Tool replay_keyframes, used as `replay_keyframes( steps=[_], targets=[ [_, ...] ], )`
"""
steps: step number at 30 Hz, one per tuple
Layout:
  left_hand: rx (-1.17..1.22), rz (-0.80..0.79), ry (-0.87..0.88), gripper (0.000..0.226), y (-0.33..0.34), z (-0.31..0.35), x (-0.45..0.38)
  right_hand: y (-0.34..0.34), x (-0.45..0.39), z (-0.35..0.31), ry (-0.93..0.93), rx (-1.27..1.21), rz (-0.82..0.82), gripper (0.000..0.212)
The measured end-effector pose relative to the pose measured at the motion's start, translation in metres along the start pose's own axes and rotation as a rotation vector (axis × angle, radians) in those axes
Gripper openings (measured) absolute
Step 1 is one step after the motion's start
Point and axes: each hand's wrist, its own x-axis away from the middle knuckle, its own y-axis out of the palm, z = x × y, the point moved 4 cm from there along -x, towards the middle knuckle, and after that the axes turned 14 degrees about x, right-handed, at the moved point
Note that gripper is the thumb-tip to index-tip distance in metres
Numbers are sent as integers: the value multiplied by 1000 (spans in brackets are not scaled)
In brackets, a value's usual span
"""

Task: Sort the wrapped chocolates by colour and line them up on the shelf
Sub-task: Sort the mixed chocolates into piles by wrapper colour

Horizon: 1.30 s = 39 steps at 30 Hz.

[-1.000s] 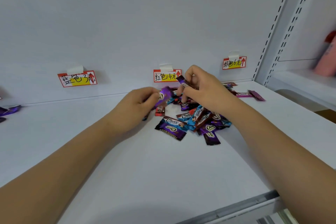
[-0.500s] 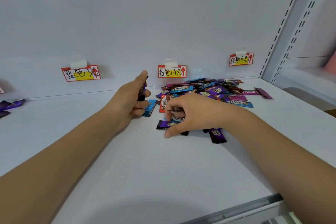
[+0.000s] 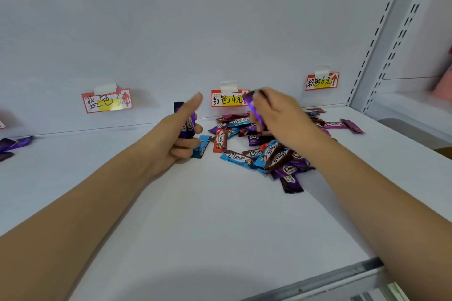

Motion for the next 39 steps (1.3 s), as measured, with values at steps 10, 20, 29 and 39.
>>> replay_keyframes(
  steps=[10,20,29,39],
  targets=[
    [-430,227,378,39,-10,5,-9,-17,-12,33,114,63,129,19],
    [-1277,348,431,44,9,-1,-47,-12,-12,53,231,736,-62,54],
    [-1098,110,373,25,13,0,-61,-6,-10,51,193,537,-198,58],
    [-521,122,247,8,5,9,-55,-13,-12,38,100,289,3,21]
  ],
)
